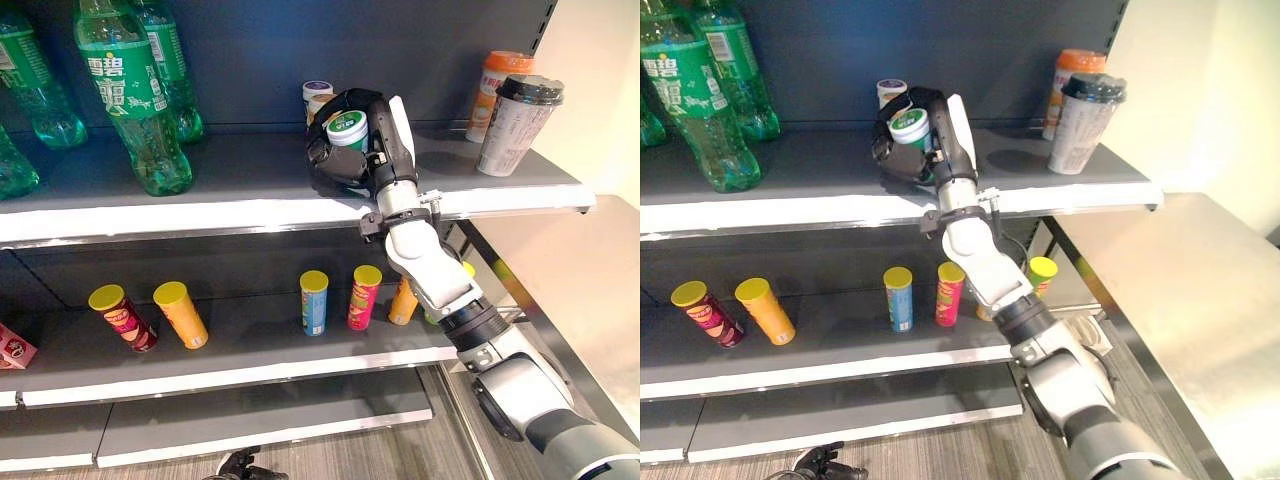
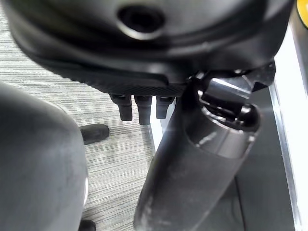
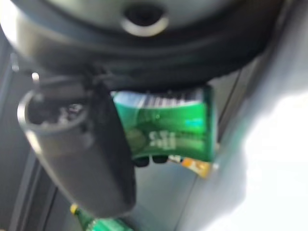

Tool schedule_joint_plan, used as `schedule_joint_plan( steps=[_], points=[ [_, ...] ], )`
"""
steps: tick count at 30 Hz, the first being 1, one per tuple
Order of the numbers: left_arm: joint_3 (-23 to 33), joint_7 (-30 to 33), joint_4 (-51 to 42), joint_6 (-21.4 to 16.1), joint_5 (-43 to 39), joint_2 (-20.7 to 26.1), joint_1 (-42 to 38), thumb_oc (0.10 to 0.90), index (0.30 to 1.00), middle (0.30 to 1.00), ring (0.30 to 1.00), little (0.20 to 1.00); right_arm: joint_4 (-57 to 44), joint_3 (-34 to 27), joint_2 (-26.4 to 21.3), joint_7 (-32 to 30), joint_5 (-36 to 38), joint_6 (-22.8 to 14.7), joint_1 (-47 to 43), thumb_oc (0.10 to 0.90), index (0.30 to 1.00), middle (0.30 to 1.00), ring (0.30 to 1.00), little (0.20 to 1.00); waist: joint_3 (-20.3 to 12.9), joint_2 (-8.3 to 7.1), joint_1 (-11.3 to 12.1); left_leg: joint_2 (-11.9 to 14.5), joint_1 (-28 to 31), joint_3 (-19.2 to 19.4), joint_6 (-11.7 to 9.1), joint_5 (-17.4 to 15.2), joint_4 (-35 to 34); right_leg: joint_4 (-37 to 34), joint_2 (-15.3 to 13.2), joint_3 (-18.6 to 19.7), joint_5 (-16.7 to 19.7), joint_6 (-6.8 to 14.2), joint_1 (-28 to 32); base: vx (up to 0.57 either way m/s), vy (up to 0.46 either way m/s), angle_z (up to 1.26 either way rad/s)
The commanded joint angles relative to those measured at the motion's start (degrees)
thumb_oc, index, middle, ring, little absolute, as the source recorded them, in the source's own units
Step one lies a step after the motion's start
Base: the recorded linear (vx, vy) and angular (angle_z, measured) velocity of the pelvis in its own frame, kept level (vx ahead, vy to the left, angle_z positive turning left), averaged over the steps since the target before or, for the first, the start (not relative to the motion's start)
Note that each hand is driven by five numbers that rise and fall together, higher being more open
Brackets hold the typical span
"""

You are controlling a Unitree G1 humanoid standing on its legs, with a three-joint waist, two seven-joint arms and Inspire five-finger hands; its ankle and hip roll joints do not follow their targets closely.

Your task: Put the goods on the table back onto the shelves and tidy them up.

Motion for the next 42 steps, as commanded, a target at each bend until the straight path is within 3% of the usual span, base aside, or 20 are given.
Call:
schedule_joint_plan(
  steps=[1,4,5,6,7,8,14,28,36,42],
  points=[
    [-3.2,0.52,5.44,0.24,2.23,0.69,0.23,0.8,0.9,0.9,0.9,0.9,5.08,-1.69,4.15,-1.07,4.78,-2.28,-4.69,0.4,0.3,0.3,0.3,0.3,-0.17,-4.37,2.66,-4.21,3.95,1.98,2.14,-7.83,0.18,0.65,0.02,2.9,1.43,-0.4,-2.3,0.0,0.0,0.0],
    [-2.78,0.36,5.77,0.33,2.08,0.97,0.49,0.8,0.9,0.9,0.9,0.9,6.46,-1.5,4.86,-0.7,6.18,-2.54,-5.32,0.4,0.3,0.3,0.3,0.3,-0.13,-4.44,3.04,-4.23,3.81,1.75,2.08,-7.71,0.18,0.69,-0.08,2.65,1.5,-0.41,-2.32,0.0,0.0,0.0],
    [-2.58,0.26,5.74,0.31,2.01,1.07,0.53,0.8,0.9,0.9,0.9,0.9,6.26,-1.28,4.95,-0.38,6.48,-2.43,-5.17,0.595,0.592,0.592,0.592,0.592,-0.17,-4.44,3.11,-4.25,3.8,1.69,2.08,-7.72,0.18,0.67,-0.09,2.59,1.47,-0.43,-2.33,0.0,0.0,0.0],
    [-2.58,0.26,5.74,0.31,2.01,1.07,0.54,0.8,0.9,0.9,0.9,0.9,6.26,-1.27,4.95,-0.38,6.48,-2.43,-5.16,0.653,0.679,0.679,0.679,0.679,-0.18,-4.44,3.09,-4.25,3.79,1.68,2.08,-7.71,0.18,0.67,-0.09,2.58,1.46,-0.43,-2.33,0.0,0.0,0.0],
    [-2.54,0.25,5.66,0.34,1.97,1.17,0.47,0.8,0.9,0.9,0.9,0.9,6.24,-1.2,4.87,-0.45,6.83,-2.45,-4.97,0.78,0.869,0.869,0.869,0.869,-0.19,-4.45,3.15,-4.25,3.75,1.62,2.08,-7.71,0.18,0.64,-0.11,2.54,1.49,-0.4,-2.34,0.0,0.0,0.0],
    [-2.57,0.19,5.58,0.36,2.08,1.2,0.43,0.8,0.9,0.9,0.9,0.9,6.27,-1.17,4.65,-0.44,6.88,-2.33,-4.86,0.8,0.9,0.9,0.9,0.9,-0.2,-4.44,3.12,-4.27,3.72,1.56,2.08,-7.7,0.18,0.64,-0.1,2.48,1.49,-0.39,-2.34,0.0,0.0,0.0],
    [-2.42,-0.03,5.67,0.43,2.51,1.49,0.64,0.8,0.9,0.9,0.9,0.9,5.76,-2.32,3.02,-0.92,8.46,-2.88,-4.69,0.8,0.9,0.9,0.9,0.9,-0.15,-4.36,3.05,-4.26,3.6,1.61,2.05,-7.59,0.18,0.67,-0.09,2.52,1.54,-0.38,-2.45,0.0,0.0,0.0],
    [-2.0,-0.3,5.52,0.87,4.25,1.35,0.76,0.8,0.9,0.9,0.9,0.9,-7.72,-6.38,-3.31,-1.55,6.38,-3.7,1.04,0.8,0.9,0.9,0.9,0.9,-0.08,-3.43,0.89,-4.35,4.15,2.39,2.16,-8.24,0.18,0.8,-0.04,3.34,1.37,-0.18,-2.6,0.0,-0.001,0.0],
    [-1.59,0.33,5.37,1.07,5.14,0.85,0.75,0.8,0.9,0.9,0.9,0.9,-16.15,-7.8,-4.56,-0.77,3.32,-3.72,5.61,0.8,0.9,0.9,0.9,0.9,-0.03,-2.93,-0.15,-4.36,4.5,2.97,2.25,-8.6,0.18,0.88,-0.16,3.6,1.4,-0.05,-2.65,0.0,0.0,0.0],
    [-1.89,0.86,5.07,0.92,5.59,0.66,0.84,0.8,0.9,0.9,0.9,0.9,-15.57,-8.14,-4.66,-1.14,0.94,-3.24,5.66,0.8,0.9,0.9,0.9,0.9,-0.07,-2.8,-0.25,-4.37,4.59,3.26,2.35,-8.73,0.18,0.85,-0.17,3.75,1.48,-0.02,-2.59,0.0,0.001,-0.07]
  ],
)
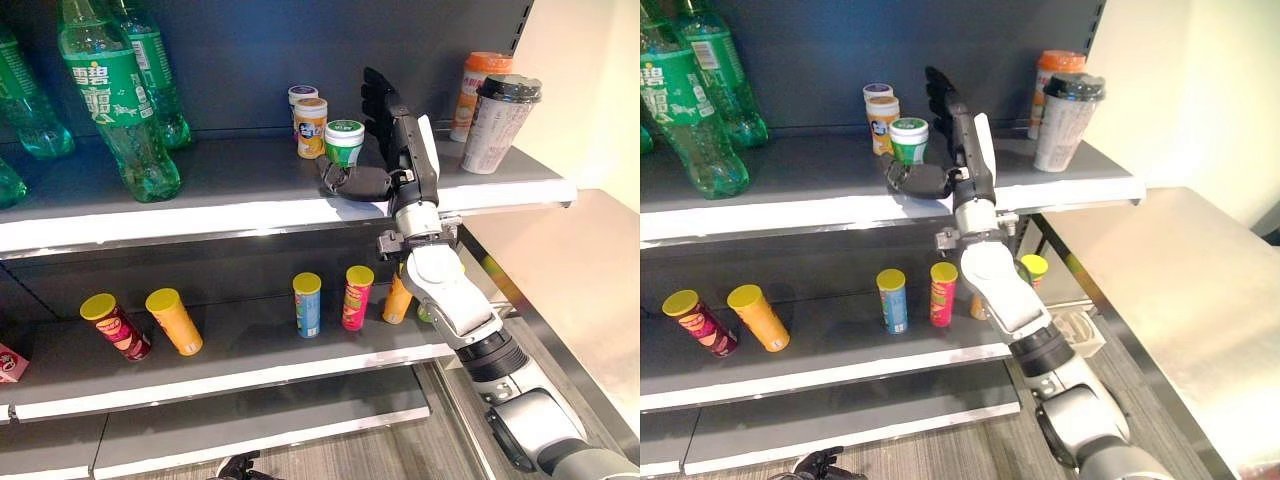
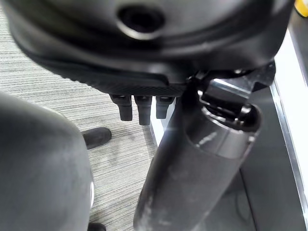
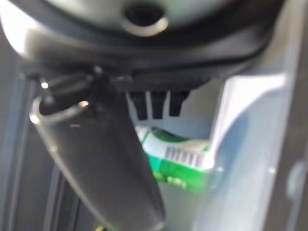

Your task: Put the goods on the table back onto the shelves and tidy them up.

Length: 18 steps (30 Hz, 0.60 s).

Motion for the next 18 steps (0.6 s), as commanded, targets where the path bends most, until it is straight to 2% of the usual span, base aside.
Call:
schedule_joint_plan(
  steps=[1,10,18],
  points=[
    [-2.61,0.88,5.04,-0.29,2.74,0.87,0.51,0.8,0.9,0.9,0.9,0.9,0.07,-5.09,-1.25,-0.96,-3.1,-3.23,-5.46,0.8,0.9,0.9,0.9,0.9,0.52,-3.49,1.46,-4.38,4.84,2.49,2.26,-8.72,0.2,0.84,-0.09,2.87,1.3,0.23,-1.88,0.0,0.002,-0.03],
    [-2.4,1.18,5.08,-0.29,2.74,0.74,0.42,0.8,0.9,0.9,0.9,0.9,-2.46,-6.22,-1.45,-1.58,-6.99,-3.06,-4.86,0.8,0.9,0.9,0.9,0.9,0.72,-3.38,1.23,-4.3,5.02,2.52,2.43,-8.9,0.2,0.83,-0.13,2.96,1.31,0.25,-1.88,0.0,0.0,0.0],
    [-1.64,1.91,5.07,-0.15,4.03,0.59,0.22,0.8,0.9,0.9,0.9,0.9,-8.54,-5.4,0.65,0.26,-11.05,-2.69,1.49,0.8,0.9,0.9,0.9,0.9,0.85,-3.14,0.76,-4.36,5.36,2.64,2.7,-9.26,0.2,0.93,-0.24,3.14,1.26,0.27,-1.84,0.0,0.001,0.0]
  ],
)
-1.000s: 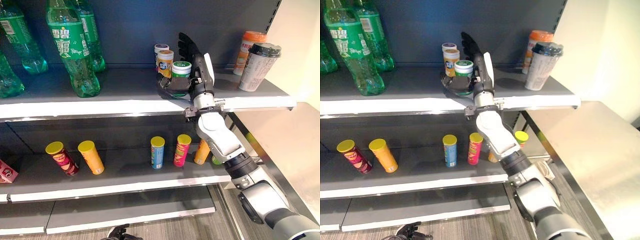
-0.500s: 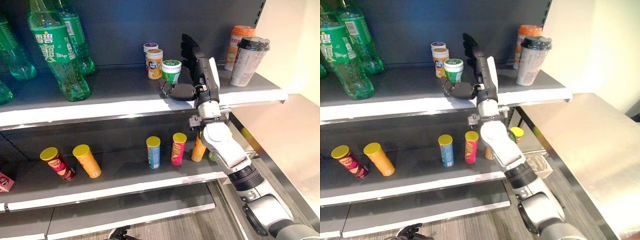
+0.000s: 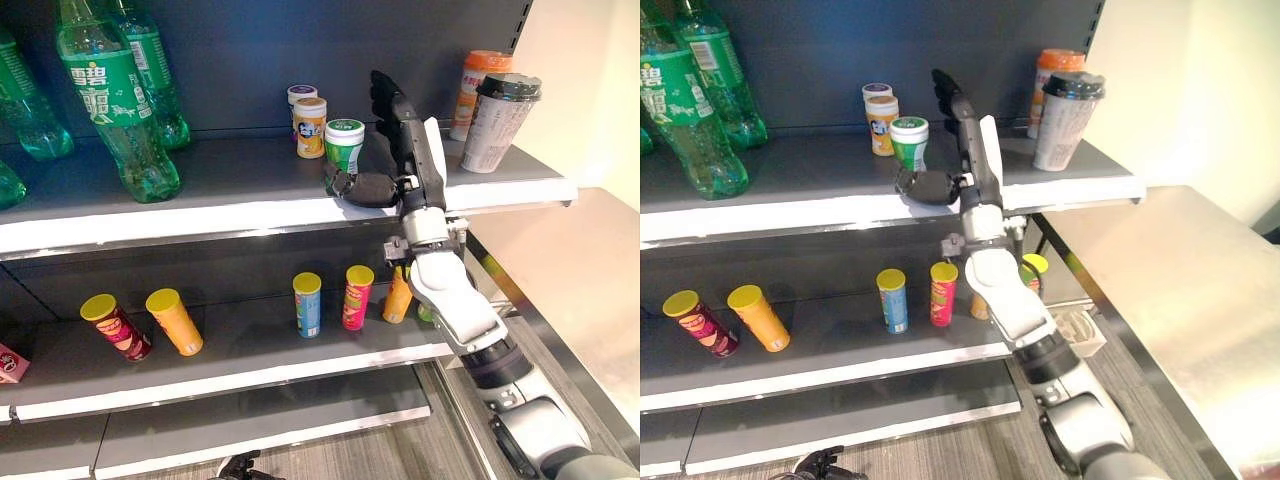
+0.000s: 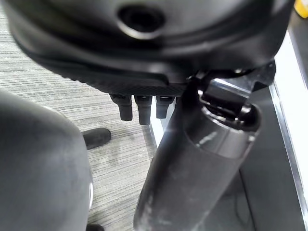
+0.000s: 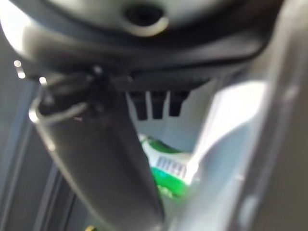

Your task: Put the goods on the table back onto the shelves and tidy them up.

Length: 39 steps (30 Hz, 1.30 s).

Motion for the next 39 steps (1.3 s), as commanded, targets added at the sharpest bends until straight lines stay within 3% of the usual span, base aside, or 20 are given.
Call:
schedule_joint_plan(
  steps=[1,27,29,39],
  points=[
    [-2.51,1.06,5.01,-0.15,3.99,0.86,0.14,0.8,0.9,0.9,0.9,0.9,-4.3,-3.87,1.24,0.65,-3.75,-2.83,-3.29,0.8,0.9,0.9,0.9,0.9,0.74,-3.3,0.91,-4.28,5.42,2.38,2.63,-9.22,0.22,0.94,-0.14,2.73,1.24,0.26,-1.62,0.0,0.006,-0.03],
    [-2.02,2.75,4.31,-0.4,4.07,1.0,0.75,0.8,0.9,0.9,0.9,0.9,-2.43,2.78,6.38,3.96,-8.2,-1.62,-2.16,0.8,0.9,0.9,0.9,0.9,1.46,-3.51,2.67,-4.92,5.05,1.48,3.0,-9.15,0.22,1.01,-0.87,2.02,1.67,0.49,-1.83,0.0,0.0,0.0],
    [-2.02,2.76,4.33,-0.39,4.1,1.0,0.72,0.8,0.9,0.9,0.9,0.9,-2.31,2.91,6.52,3.97,-8.18,-1.64,-2.17,0.765,0.848,0.848,0.848,0.848,1.44,-3.52,2.75,-4.99,5.02,1.41,3.04,-9.19,0.22,1.03,-0.92,1.97,1.67,0.51,-1.8,0.0,0.0,0.0],
    [-2.25,2.58,4.0,-0.38,4.28,1.04,1.11,0.8,0.9,0.9,0.9,0.9,-3.05,4.51,7.62,5.21,-8.44,-2.1,-2.16,0.767,0.851,0.851,0.851,0.851,1.57,-3.4,3.02,-5.12,5.1,1.28,3.13,-9.24,0.22,0.95,-1.04,1.97,1.63,0.5,-1.55,0.0,0.0,0.0]
  ],
)
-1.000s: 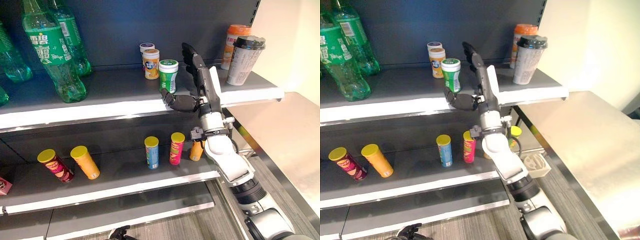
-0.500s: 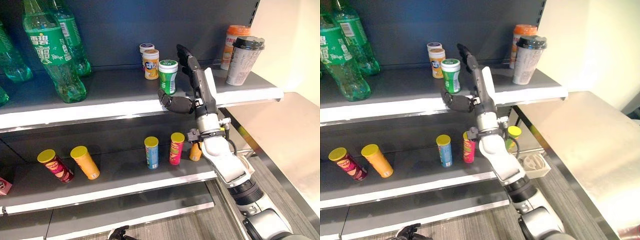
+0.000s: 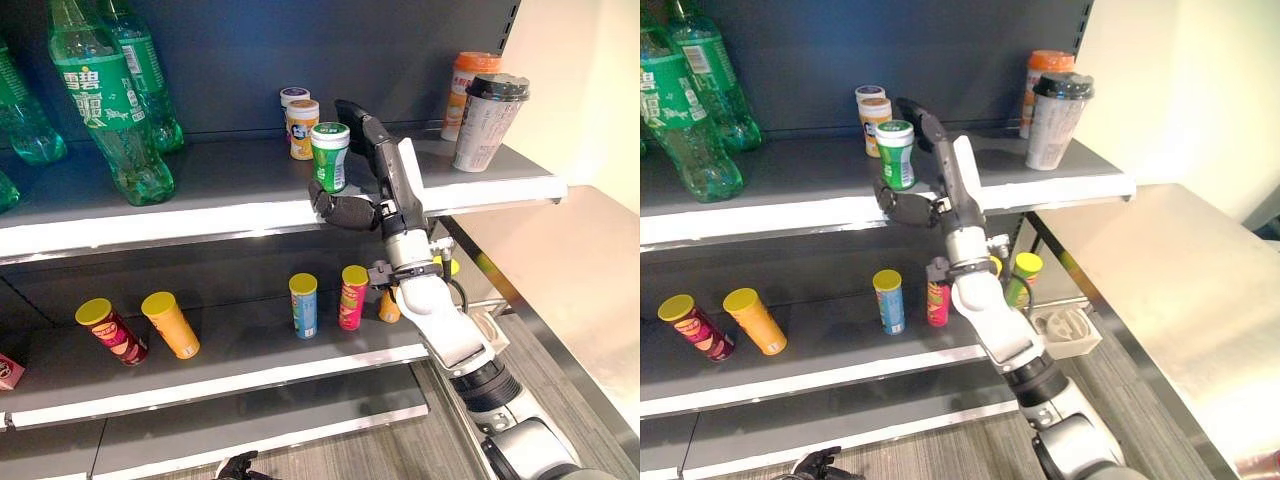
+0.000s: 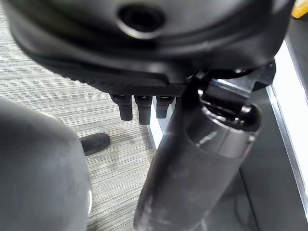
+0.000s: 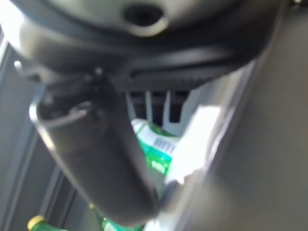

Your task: Put the goods on the table back onto the shelves and tidy them up.

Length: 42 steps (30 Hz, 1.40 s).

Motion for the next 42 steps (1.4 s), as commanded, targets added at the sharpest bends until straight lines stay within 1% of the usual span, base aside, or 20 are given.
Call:
schedule_joint_plan(
  steps=[1,4,6,10,11,13,15,16,17,20,21,23,24,29,32,33,35,38,39,42],
  points=[
    [-2.96,1.03,4.06,-0.36,2.29,1.32,0.7,0.8,0.9,0.9,0.9,0.9,-0.87,1.72,3.89,3.19,-0.64,-2.23,-5.08,0.767,0.851,0.851,0.851,0.851,1.63,-3.32,3.2,-5.15,4.78,1.28,3.14,-9.26,0.22,0.92,-1.08,1.83,1.52,0.55,-1.73,0.0,0.0,0.0],
    [-3.09,0.97,4.0,-0.39,1.93,1.32,0.71,0.8,0.9,0.9,0.9,0.9,-0.22,2.46,4.33,3.54,-0.36,-2.41,-5.58,0.747,0.82,0.82,0.82,0.82,1.69,-3.32,3.35,-5.16,4.78,1.1,3.13,-9.19,0.22,0.89,-1.09,1.81,1.45,0.52,-1.64,0.0,0.0,0.0],
    [-3.0,0.85,4.0,-0.44,1.8,1.27,0.82,0.8,0.9,0.9,0.9,0.9,-0.53,2.81,4.42,4.15,-0.33,-2.56,-5.46,0.742,0.813,0.813,0.813,0.813,1.73,-3.33,3.42,-5.06,4.72,1.01,3.06,-9.13,0.22,0.88,-1.09,1.79,1.34,0.51,-1.63,0.0,0.0,0.0],
    [-3.1,0.8,3.92,-0.48,1.66,1.23,0.84,0.8,0.9,0.9,0.9,0.9,-0.59,3.54,4.93,4.81,-0.4,-2.71,-5.82,0.739,0.808,0.808,0.808,0.808,1.76,-3.31,3.53,-5.07,4.79,0.91,3.03,-9.15,0.22,0.88,-1.01,1.7,1.28,0.45,-1.63,0.0,0.0,0.0],
    [-2.97,0.94,4.01,-0.49,1.54,1.23,0.9,0.8,0.9,0.9,0.9,0.9,-0.38,4.1,5.29,5.1,-0.58,-2.76,-5.84,0.75,0.825,0.825,0.825,0.825,1.75,-3.34,3.66,-5.06,4.76,0.81,3.01,-9.16,0.22,0.88,-0.97,1.54,1.22,0.43,-1.65,0.0,0.0,0.0],
    [-2.94,0.95,4.02,-0.51,1.46,1.24,0.89,0.8,0.9,0.9,0.9,0.9,-0.03,4.2,5.35,5.09,-0.48,-2.79,-5.93,0.734,0.801,0.801,0.801,0.801,1.72,-3.35,3.65,-5.07,4.69,0.81,2.98,-9.14,0.22,0.87,-0.95,1.47,1.21,0.43,-1.67,0.0,0.0,0.0],
    [-2.85,0.99,4.08,-0.53,1.3,1.28,1.0,0.8,0.9,0.9,0.9,0.9,0.85,4.34,5.24,5.12,-0.27,-2.76,-6.23,0.706,0.759,0.759,0.759,0.759,1.8,-3.35,3.79,-5.1,4.63,0.7,2.96,-9.09,0.22,0.92,-0.89,1.4,1.14,0.38,-1.6,0.0,0.0,0.0],
    [-2.84,0.98,4.11,-0.5,1.26,1.3,1.02,0.8,0.9,0.9,0.9,0.9,1.02,4.33,5.27,5.07,-0.18,-2.75,-6.26,0.712,0.768,0.768,0.768,0.768,1.81,-3.34,3.82,-5.11,4.6,0.69,2.94,-9.09,0.22,0.92,-0.86,1.35,1.09,0.38,-1.61,0.0,0.0,0.0],
    [-2.81,0.99,4.12,-0.51,1.19,1.3,1.03,0.8,0.9,0.9,0.9,0.9,1.26,4.33,5.26,5.0,-0.09,-2.68,-6.28,0.707,0.761,0.761,0.761,0.761,1.79,-3.34,3.87,-5.12,4.59,0.63,2.94,-9.12,0.22,0.9,-0.86,1.31,1.09,0.39,-1.62,0.0,0.0,0.0],
    [-2.82,1.0,4.13,-0.43,1.12,1.33,1.0,0.8,0.9,0.9,0.9,0.9,1.93,4.12,5.07,4.55,0.15,-2.48,-6.36,0.723,0.785,0.785,0.785,0.785,1.81,-3.32,3.93,-5.07,4.56,0.54,2.9,-9.09,0.22,0.92,-0.86,1.22,1.04,0.38,-1.63,0.0,-0.003,0.03],
    [-2.89,1.05,4.17,-0.31,1.19,1.36,0.95,0.8,0.9,0.9,0.9,0.9,2.13,3.94,5.09,4.28,0.32,-2.35,-6.26,0.758,0.836,0.836,0.836,0.836,1.81,-3.3,3.94,-5.05,4.58,0.5,2.89,-9.1,0.22,0.93,-0.86,1.2,0.99,0.36,-1.62,0.01,-0.003,0.05],
    [-2.89,1.06,4.17,-0.22,1.18,1.3,0.91,0.8,0.9,0.9,0.9,0.9,2.24,3.8,5.04,4.05,0.4,-2.25,-6.17,0.764,0.846,0.846,0.846,0.846,1.82,-3.31,3.96,-5.05,4.56,0.44,2.89,-9.09,0.22,0.93,-0.87,1.17,1.02,0.36,-1.61,0.0,-0.001,0.02],
    [-2.95,1.09,4.17,-0.23,1.28,1.29,0.94,0.8,0.9,0.9,0.9,0.9,2.32,3.62,4.98,3.84,0.5,-2.2,-6.04,0.8,0.9,0.9,0.9,0.9,1.76,-3.3,3.95,-5.05,4.59,0.45,2.89,-9.11,0.22,0.91,-0.88,1.15,1.02,0.36,-1.62,0.0,0.0,0.0],
    [-3.07,1.27,4.19,-0.06,1.58,1.32,1.05,0.8,0.9,0.9,0.9,0.9,2.91,1.39,3.6,1.72,1.11,-2.09,-5.9,0.8,0.9,0.9,0.9,0.9,1.68,-3.31,3.89,-5.05,4.69,0.39,2.91,-9.21,0.22,0.93,-0.89,1.2,1.15,0.42,-1.61,0.01,0.0,0.01],
    [-2.95,1.3,4.41,0.02,1.99,1.35,1.04,0.8,0.9,0.9,0.9,0.9,0.95,-1.34,2.13,-0.15,1.54,-2.59,-5.33,0.8,0.9,0.9,0.9,0.9,1.64,-3.29,3.59,-4.99,4.76,0.54,2.88,-9.31,0.22,0.87,-0.86,1.24,1.22,0.49,-1.59,0.01,-0.003,0.06],
    [-2.98,1.3,4.41,0.02,2.0,1.35,1.03,0.8,0.9,0.9,0.9,0.9,0.87,-1.38,2.11,-0.13,1.55,-2.55,-5.28,0.8,0.9,0.9,0.9,0.9,1.64,-3.29,3.62,-4.99,4.76,0.55,2.88,-9.31,0.22,0.87,-0.86,1.25,1.22,0.49,-1.59,0.01,-0.003,0.05],
    [-2.96,1.36,4.58,0.13,2.3,1.43,0.9,0.8,0.9,0.9,0.9,0.9,-0.57,-2.82,1.49,-1.02,2.5,-3.23,-5.08,0.8,0.9,0.9,0.9,0.9,1.68,-3.23,3.3,-4.97,4.74,0.66,2.9,-9.34,0.22,0.85,-0.83,1.37,1.24,0.5,-1.67,0.0,0.0,0.0],
    [-2.86,1.48,4.77,0.29,2.79,1.32,0.8,0.8,0.9,0.9,0.9,0.9,-5.6,-5.17,0.24,-1.66,4.2,-4.71,-3.29,0.8,0.9,0.9,0.9,0.9,1.7,-3.14,2.54,-4.87,4.88,1.27,2.89,-9.52,0.22,0.8,-0.78,1.79,1.44,0.59,-1.9,0.0,0.0,0.0],
    [-2.88,1.48,4.78,0.28,2.79,1.32,0.81,0.8,0.9,0.9,0.9,0.9,-5.7,-5.2,0.21,-1.63,4.22,-4.67,-3.21,0.8,0.9,0.9,0.9,0.9,1.7,-3.14,2.57,-4.87,4.89,1.28,2.89,-9.52,0.22,0.8,-0.77,1.81,1.44,0.59,-1.89,0.0,0.0,0.0],
    [-2.46,1.58,5.02,0.36,2.75,1.25,0.85,0.8,0.9,0.9,0.9,0.9,-8.73,-6.66,-0.68,-1.9,5.8,-6.17,-1.95,0.8,0.9,0.9,0.9,0.9,1.64,-3.13,2.05,-4.83,5.01,1.74,2.89,-9.65,0.22,0.81,-0.73,2.1,1.53,0.66,-1.97,0.0,0.008,-0.04]
  ],
)
